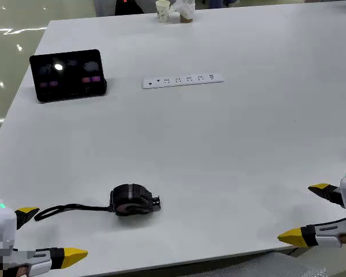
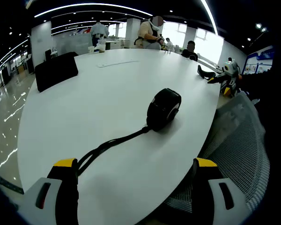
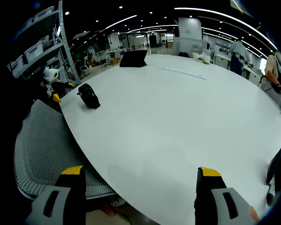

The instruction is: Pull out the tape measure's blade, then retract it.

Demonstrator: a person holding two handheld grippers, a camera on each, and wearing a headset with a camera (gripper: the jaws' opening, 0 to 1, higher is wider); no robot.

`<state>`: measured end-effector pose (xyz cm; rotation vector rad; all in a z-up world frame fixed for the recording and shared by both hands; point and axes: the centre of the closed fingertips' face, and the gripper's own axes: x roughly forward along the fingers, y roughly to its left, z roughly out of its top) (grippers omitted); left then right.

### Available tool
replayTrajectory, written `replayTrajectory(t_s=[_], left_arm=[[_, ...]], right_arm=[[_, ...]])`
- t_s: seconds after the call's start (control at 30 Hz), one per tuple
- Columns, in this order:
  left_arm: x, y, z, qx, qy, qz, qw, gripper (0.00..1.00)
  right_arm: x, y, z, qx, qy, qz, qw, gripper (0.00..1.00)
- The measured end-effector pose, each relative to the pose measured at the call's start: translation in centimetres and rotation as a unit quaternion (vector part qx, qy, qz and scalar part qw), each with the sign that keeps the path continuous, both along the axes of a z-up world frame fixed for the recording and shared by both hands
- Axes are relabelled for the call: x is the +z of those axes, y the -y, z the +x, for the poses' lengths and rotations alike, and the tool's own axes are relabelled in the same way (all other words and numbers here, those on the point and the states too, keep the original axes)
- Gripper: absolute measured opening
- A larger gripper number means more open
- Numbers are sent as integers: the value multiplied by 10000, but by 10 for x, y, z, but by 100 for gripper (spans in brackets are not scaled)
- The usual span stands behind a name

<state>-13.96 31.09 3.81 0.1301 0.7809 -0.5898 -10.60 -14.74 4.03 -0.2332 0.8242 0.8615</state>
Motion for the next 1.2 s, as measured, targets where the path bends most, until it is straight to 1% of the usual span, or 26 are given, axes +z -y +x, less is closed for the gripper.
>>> replayTrajectory(t_s=[0.17,0.3,0.57,0.6,0.67,0.7,0.73,0.77,0.8,0.83,0.87,0.9,0.93,0.97,1.0,1.07,1.1,1.17,1.2], left_arm=[[4,-1,1,66,61,-32,10000,99],[6,0,0,82,88,-22,9999,99],[6,1,-1,115,99,-36,9999,99],[6,1,-1,102,111,-50,9999,99],[6,4,-1,71,100,-68,9999,99],[5,7,-1,40,56,-123,9999,99],[6,9,0,7,76,-157,9998,99],[7,14,2,-111,185,-206,9996,99],[8,16,2,-178,208,-215,9994,99],[6,16,2,-175,151,-189,9996,99],[2,16,1,-197,-2,-109,9997,99],[-1,16,0,-210,-108,-63,9997,99],[-1,20,0,-306,-110,-107,9994,99],[1,27,0,-475,-53,-200,9987,99],[1,30,0,-558,-47,-202,9982,99],[-2,34,1,-794,-35,-10,9968,99],[-4,37,2,-940,-46,79,9955,99],[-5,42,4,-1056,-70,107,9943,99],[-5,46,7,-1134,-100,108,9934,99]], right_arm=[[0,2,2,17,-12,-22,10000,98],[4,1,7,55,28,-21,10000,98],[4,-2,10,147,67,-31,9999,99],[4,-2,11,156,103,-33,9998,99],[3,-3,13,156,94,-25,9998,99],[3,-6,15,250,253,-22,9994,99],[4,-6,17,286,360,-54,9989,99],[3,-8,18,335,400,-82,9986,99],[3,-9,18,370,418,-77,9984,99],[3,-11,19,413,451,-66,9981,99],[4,-16,19,483,451,18,9978,99],[4,-18,20,554,476,33,9973,99],[5,-20,21,591,519,28,9969,99],[5,-22,22,625,538,32,9966,99],[5,-24,23,657,542,17,9964,99],[3,-27,25,678,446,-38,9967,99],[3,-31,26,743,456,-11,9962,99],[4,-36,29,849,529,-5,9950,99],[4,-40,30,914,517,-35,9945,99]])
